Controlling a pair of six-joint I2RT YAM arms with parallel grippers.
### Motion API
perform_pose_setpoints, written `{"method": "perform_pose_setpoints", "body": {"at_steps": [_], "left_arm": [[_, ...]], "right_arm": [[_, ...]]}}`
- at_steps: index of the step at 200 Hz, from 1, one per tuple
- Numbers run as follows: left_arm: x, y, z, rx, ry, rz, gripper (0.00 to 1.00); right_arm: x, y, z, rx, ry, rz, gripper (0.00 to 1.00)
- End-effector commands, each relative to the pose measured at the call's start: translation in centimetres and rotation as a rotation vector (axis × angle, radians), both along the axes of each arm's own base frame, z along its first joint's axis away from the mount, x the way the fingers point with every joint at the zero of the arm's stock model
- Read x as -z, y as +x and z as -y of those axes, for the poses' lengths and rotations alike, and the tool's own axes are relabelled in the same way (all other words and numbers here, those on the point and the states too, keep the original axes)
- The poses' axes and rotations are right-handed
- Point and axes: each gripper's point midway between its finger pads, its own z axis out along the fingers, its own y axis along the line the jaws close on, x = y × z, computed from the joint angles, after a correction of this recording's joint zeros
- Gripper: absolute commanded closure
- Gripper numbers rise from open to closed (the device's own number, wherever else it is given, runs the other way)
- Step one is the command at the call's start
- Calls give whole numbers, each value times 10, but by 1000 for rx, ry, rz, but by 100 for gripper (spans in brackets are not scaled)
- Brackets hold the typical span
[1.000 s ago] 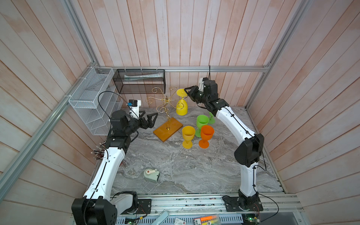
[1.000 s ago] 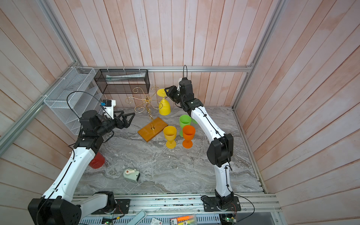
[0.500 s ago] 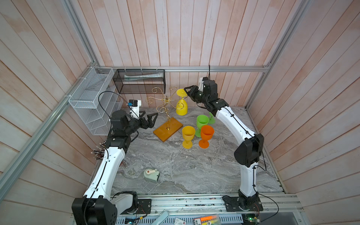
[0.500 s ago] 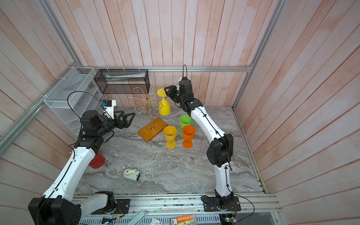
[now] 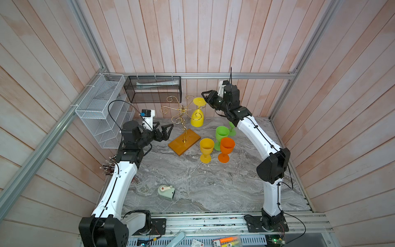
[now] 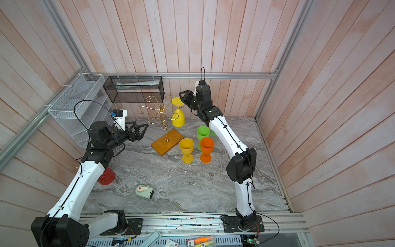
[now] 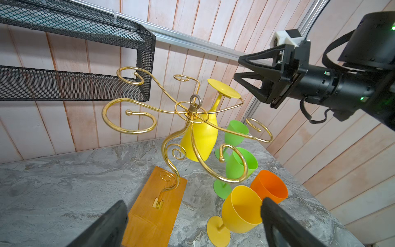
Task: Take the wine glass off the wine glass rack
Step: Pick up the wine glass from the wine glass rack.
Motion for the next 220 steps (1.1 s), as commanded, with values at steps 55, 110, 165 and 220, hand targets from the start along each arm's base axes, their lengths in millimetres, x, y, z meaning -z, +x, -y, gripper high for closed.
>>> {"method": "perform_pose_setpoints", "body": {"at_steps": [55, 110, 165, 220], "left_arm": [[-4, 1, 1, 3, -5, -2, 1], [-4, 1, 2, 6, -9, -3, 1], [-4, 1, 2, 7, -8, -3, 1], [-4, 1, 2, 7, -9, -4, 1]], "right_arm": [[-1, -1, 11, 59, -30, 17, 60], [9, 4, 12, 59, -38, -3, 59], [12, 5, 6, 37, -39, -7, 59], [4, 1, -2, 7, -37, 11, 59]]}}
